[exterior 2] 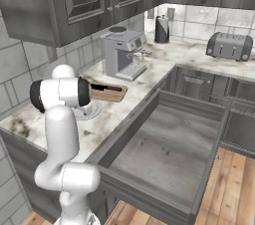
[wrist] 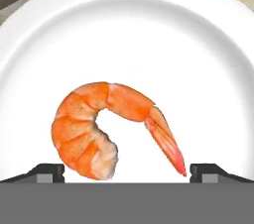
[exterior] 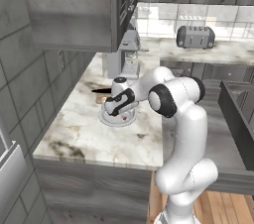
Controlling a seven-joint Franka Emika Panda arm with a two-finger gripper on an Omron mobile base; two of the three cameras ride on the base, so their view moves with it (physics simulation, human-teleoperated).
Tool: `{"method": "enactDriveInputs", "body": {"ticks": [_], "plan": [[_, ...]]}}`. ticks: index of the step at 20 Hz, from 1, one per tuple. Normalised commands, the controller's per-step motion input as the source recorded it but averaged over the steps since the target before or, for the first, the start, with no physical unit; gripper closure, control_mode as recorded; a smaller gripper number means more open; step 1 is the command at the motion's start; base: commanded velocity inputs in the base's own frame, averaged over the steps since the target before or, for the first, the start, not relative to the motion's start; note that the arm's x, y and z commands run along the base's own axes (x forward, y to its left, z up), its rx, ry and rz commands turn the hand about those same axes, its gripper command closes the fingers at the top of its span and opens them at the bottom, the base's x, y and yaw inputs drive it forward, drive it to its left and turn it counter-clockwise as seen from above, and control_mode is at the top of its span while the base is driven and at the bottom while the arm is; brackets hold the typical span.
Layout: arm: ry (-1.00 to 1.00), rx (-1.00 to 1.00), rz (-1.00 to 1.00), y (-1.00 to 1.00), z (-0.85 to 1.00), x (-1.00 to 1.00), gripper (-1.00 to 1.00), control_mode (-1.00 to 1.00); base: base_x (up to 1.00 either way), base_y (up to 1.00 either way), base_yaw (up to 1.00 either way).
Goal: Pick up the knife from the drawer and place it on the cutting board. Then place the meat from the plate to the cutting board.
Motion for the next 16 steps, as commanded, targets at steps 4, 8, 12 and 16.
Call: {"method": "enactDriveInputs", "body": {"ticks": [4, 8, 12, 16], "plan": [[0.0, 0.0, 0.01, 0.0, -0.15, 0.21, -1.0, -1.0, 0.0, 0.0, 0.0], [-0.01, 0.0, 0.0, 0.0, -0.04, 0.24, -1.0, -1.0, 0.0, 0.0, 0.0], [0.0, 0.0, 0.02, 0.0, -0.48, 0.24, -1.0, -1.0, 0.0, 0.0, 0.0], [0.0, 0.0, 0.03, 0.0, -0.64, 0.4, -1.0, -1.0, 0.0, 0.0, 0.0]]}}
